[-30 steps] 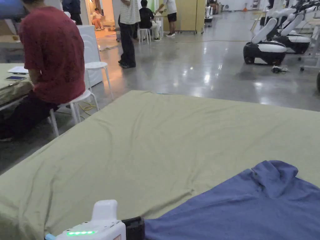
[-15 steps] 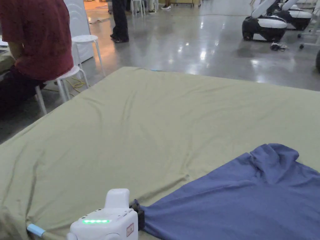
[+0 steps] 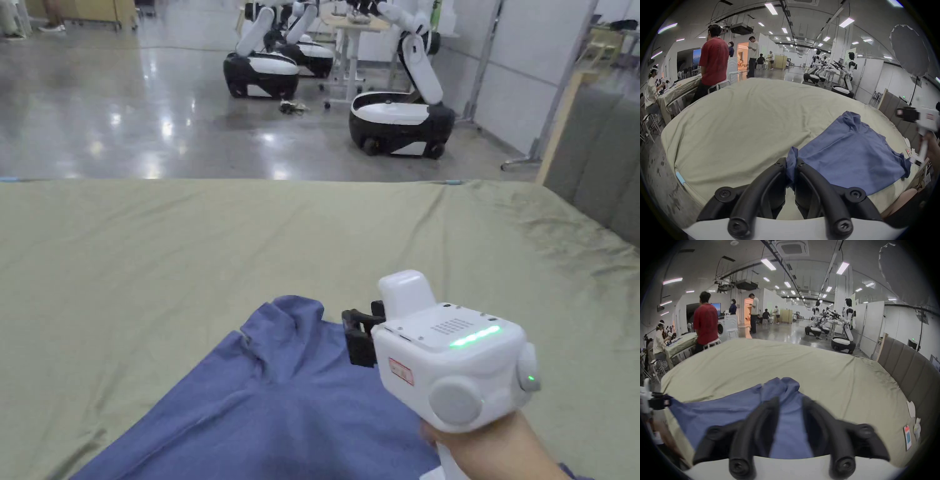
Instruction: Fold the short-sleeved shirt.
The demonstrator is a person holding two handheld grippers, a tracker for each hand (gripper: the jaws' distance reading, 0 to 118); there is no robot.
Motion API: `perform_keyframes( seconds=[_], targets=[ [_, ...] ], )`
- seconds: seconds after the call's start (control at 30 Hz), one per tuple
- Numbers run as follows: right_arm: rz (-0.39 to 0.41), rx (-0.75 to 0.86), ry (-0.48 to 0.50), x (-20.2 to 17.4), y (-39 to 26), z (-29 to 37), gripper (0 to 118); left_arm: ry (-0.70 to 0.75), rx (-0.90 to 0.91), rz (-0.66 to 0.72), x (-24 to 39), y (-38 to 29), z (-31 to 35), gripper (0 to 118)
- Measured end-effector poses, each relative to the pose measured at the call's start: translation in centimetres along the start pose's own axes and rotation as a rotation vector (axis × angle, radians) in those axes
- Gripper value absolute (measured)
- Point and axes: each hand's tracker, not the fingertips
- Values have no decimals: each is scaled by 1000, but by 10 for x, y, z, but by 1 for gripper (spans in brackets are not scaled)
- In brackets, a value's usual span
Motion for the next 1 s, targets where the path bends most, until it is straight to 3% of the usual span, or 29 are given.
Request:
perform_keyframes(
  seconds=[0.07,0.1,0.13,0.2,0.3,0.37,0.4,0.43,0.5,0.57,0.63,0.73,0.87,1.0],
  targets=[
    [1,-93,-3,10,8,-54,74,-20,-11,11,3,5,-1,6],
    [-29,-176,-1,22,7,-85,99,-23,-11,9,5,6,-1,6],
    [-64,-248,0,28,7,-112,114,-25,-13,-1,4,7,-3,6],
    [-128,-311,49,39,6,-151,112,-25,-17,-13,5,9,-3,6],
    [-128,-402,-19,52,-5,-196,113,-17,-24,-19,4,8,-5,6],
    [-98,-439,-52,53,-15,-204,104,-5,-31,-24,2,7,-7,6],
    [-94,-480,-37,55,-20,-210,89,-1,-39,-25,1,7,-8,6],
    [-90,-509,-53,54,-26,-213,60,4,-44,-20,1,7,-9,6],
    [-86,-483,-28,54,-39,-213,55,14,-47,1,-1,7,-12,6],
    [-50,-431,-34,49,-41,-207,35,17,-48,12,0,7,-16,6],
    [-38,-431,-13,45,-42,-200,5,13,-44,13,2,7,-16,6],
    [-31,-409,-4,46,-37,-187,5,3,-32,15,8,13,-12,6],
    [-183,-268,21,59,-12,-126,5,16,-1,19,8,29,-2,6],
    [-136,-151,-9,85,15,-67,5,-25,106,32,10,66,21,6]
  ],
)
